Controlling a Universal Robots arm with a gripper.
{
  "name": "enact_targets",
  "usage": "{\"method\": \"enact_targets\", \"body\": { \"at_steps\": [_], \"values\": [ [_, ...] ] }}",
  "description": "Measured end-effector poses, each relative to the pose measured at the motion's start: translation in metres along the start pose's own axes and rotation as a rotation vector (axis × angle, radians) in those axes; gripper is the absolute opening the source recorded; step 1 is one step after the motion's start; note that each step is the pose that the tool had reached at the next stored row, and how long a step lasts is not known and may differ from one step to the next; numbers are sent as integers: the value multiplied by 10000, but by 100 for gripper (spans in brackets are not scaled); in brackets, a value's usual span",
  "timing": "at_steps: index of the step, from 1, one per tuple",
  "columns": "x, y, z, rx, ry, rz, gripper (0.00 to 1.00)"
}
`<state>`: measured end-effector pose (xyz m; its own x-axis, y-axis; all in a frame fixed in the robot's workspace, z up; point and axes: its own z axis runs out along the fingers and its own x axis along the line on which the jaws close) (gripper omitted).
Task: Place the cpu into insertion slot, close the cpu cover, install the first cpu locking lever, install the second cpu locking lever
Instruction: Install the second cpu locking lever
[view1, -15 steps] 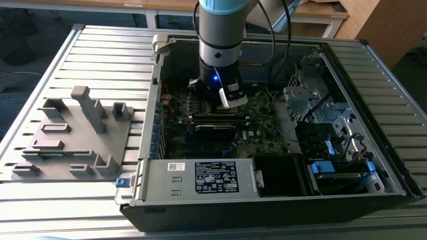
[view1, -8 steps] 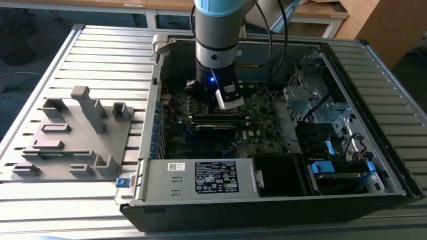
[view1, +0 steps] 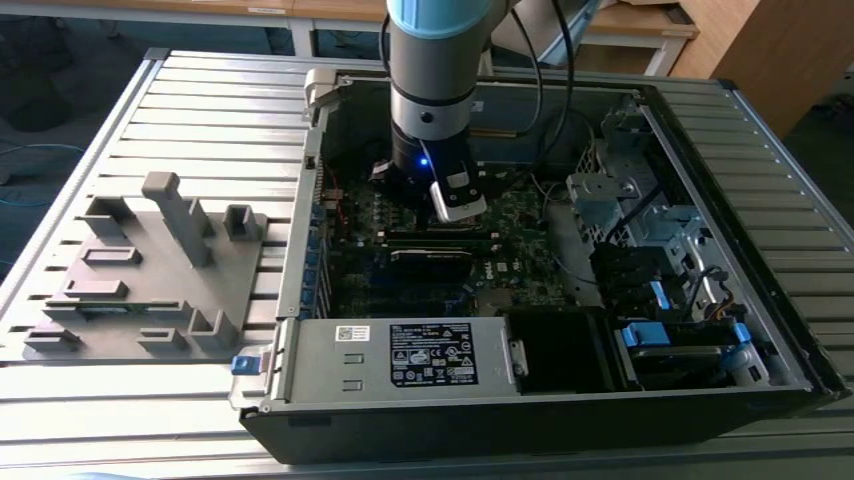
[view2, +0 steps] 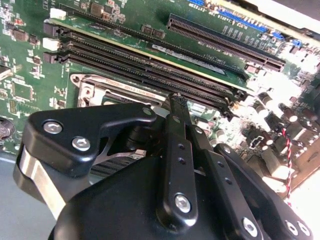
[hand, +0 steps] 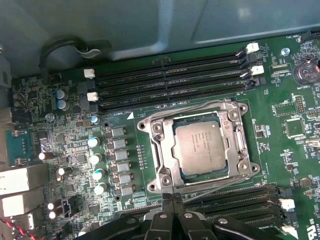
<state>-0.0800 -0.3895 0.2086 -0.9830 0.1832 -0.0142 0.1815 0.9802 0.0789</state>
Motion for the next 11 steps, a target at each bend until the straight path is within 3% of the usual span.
{"method": "enact_targets", "body": {
  "at_steps": [9, 11],
  "values": [
    [9, -5, 45, -3, 1, 2, 11],
    [24, -9, 52, -38, 9, 1, 11]
  ]
}}
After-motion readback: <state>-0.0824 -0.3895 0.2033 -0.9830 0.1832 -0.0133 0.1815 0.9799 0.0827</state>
